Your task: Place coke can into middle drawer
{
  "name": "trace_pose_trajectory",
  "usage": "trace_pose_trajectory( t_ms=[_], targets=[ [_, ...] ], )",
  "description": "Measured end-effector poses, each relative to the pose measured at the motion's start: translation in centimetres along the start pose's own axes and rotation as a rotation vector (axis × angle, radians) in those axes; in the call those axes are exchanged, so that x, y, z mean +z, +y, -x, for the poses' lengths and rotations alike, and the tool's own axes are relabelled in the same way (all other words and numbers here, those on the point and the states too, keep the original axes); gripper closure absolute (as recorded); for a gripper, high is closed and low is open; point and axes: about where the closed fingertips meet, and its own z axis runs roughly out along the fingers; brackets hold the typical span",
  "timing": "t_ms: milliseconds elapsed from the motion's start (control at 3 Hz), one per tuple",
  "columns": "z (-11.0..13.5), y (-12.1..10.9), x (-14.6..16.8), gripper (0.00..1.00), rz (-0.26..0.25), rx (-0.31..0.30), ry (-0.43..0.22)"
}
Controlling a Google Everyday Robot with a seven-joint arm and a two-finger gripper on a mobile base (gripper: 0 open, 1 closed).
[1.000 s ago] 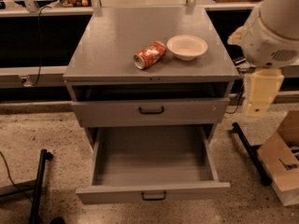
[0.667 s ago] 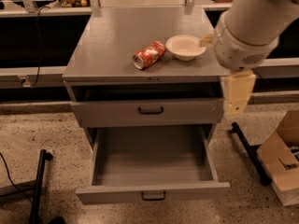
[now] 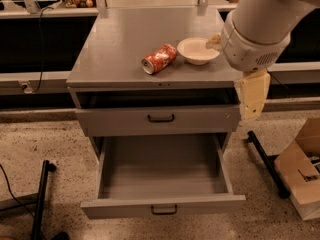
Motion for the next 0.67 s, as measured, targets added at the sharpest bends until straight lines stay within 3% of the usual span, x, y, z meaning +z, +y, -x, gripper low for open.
trace_pose_trajectory(
  t_ms=[333, 667],
  targets=[
    [1.8, -3.0, 2.8, 0.00, 0.024, -0.170, -0.016],
    [4.6, -6.5, 7.4, 0.00, 0.066, -0.392, -0.020]
  ],
)
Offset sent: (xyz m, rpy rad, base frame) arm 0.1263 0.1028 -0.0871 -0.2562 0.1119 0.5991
